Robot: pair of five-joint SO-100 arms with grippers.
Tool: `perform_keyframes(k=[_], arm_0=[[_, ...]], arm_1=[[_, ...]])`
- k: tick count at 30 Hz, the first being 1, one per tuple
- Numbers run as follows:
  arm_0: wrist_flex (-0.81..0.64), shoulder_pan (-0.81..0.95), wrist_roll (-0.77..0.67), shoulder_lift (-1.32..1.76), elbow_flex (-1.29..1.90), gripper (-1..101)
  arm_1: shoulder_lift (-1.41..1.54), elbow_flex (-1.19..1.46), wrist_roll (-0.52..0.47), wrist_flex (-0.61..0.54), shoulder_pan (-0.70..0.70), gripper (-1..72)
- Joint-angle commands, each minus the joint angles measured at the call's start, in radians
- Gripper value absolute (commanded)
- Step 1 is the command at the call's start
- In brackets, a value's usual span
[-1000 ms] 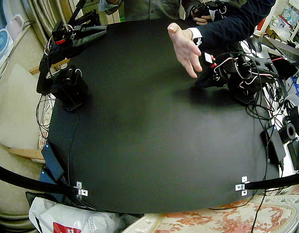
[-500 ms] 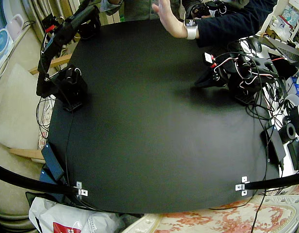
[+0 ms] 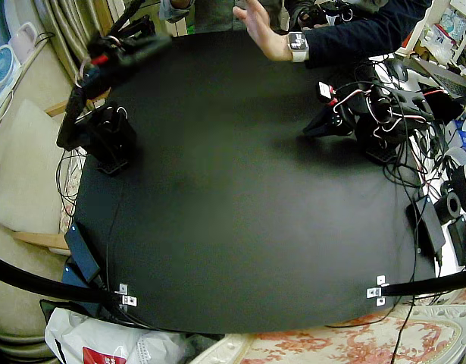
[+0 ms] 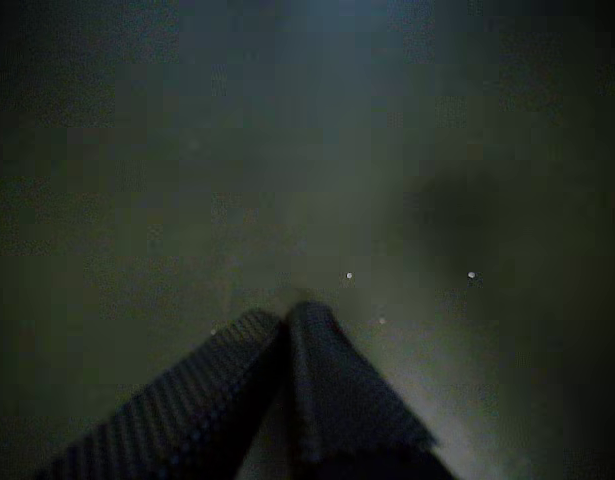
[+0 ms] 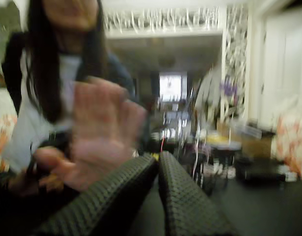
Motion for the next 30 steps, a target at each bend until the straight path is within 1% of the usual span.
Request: perform_keyframes(k=[1,2,3,4,5,6,7,8,9,10,11,12,13,14,15,16,17,18,19,20,22,23,25,26,28,30], arm_0=[[-0.006,0.009,-0.014,0.021,0.015,0],[-0.006,0.009,-0.014,0.021,0.015,0],[-0.006,0.009,-0.014,0.021,0.015,0],[-0.006,0.009,-0.014,0.021,0.015,0],[-0.006,0.009,-0.014,0.021,0.015,0],[-0.006,0.009,-0.014,0.021,0.015,0],[-0.006,0.009,-0.014,0.021,0.015,0],[-0.006,0.009,-0.014,0.021,0.015,0],[-0.006,0.009,-0.014,0.021,0.015,0],[-0.006,0.009,-0.014,0.021,0.015,0],[-0.006,0.009,-0.014,0.021,0.015,0],[-0.006,0.009,-0.014,0.021,0.015,0],[-0.006,0.009,-0.014,0.021,0.015,0],[-0.006,0.009,-0.014,0.021,0.015,0],[-0.006,0.009,-0.014,0.021,0.015,0],[-0.006,0.009,-0.014,0.021,0.015,0],[-0.006,0.009,-0.014,0.021,0.015,0],[-0.006,0.009,-0.014,0.021,0.015,0],[-0.006,0.009,-0.014,0.021,0.015,0],[-0.006,0.009,-0.014,0.021,0.015,0],[-0.006,0.009,-0.015,0.021,0.015,0],[-0.006,0.005,-0.018,0.021,0.015,0],[-0.006,0.003,-0.020,0.021,0.015,0],[-0.006,0.003,-0.020,0.021,0.015,0],[-0.006,0.008,-0.014,0.021,0.015,0],[-0.006,0.011,-0.012,0.021,0.015,0]], arm_1=[[0.017,0.017,0.043,0.009,0.000,-0.5],[0.017,-0.037,0.037,0.009,0.003,8.8],[0.017,-0.069,0.025,-0.017,0.005,12.3],[0.017,-0.104,0.021,-0.103,0.005,10.9],[0.017,-0.133,0.020,-0.147,0.005,8.0],[0.017,-0.176,0.028,-0.207,0.005,-0.5],[0.017,-0.210,0.021,-0.212,0.005,-0.5],[0.017,-0.219,0.014,-0.186,-0.003,-0.5],[0.017,-0.219,0.014,-0.135,-0.003,-0.5],[0.017,-0.170,0.028,-0.051,-0.003,-0.5],[0.017,-0.104,0.052,-0.037,-0.003,-0.5],[0.017,0.009,0.110,-0.057,0.000,-0.5],[0.017,0.072,0.138,-0.071,0.003,-0.5],[0.017,0.106,0.153,-0.107,0.003,-0.5],[0.017,0.064,0.127,-0.117,0.006,9.4],[0.017,-0.002,0.083,-0.117,-0.002,9.7],[0.017,-0.107,-0.017,-0.123,-0.049,7.4],[0.017,-0.173,-0.095,-0.137,-0.104,-0.5],[0.017,-0.190,-0.132,-0.091,-0.127,-0.5],[0.011,-0.156,-0.081,-0.018,-0.092,-0.5],[0.017,0.020,-0.012,0.000,-0.064,-0.5],[0.017,0.110,-0.003,0.002,-0.063,-0.6],[0.017,0.156,-0.052,0.123,-0.058,-0.6],[0.017,0.202,-0.055,0.233,-0.008,-0.6],[0.017,0.328,-0.041,0.313,0.089,-0.6],[0.018,0.345,-0.048,0.477,0.133,-0.6]])
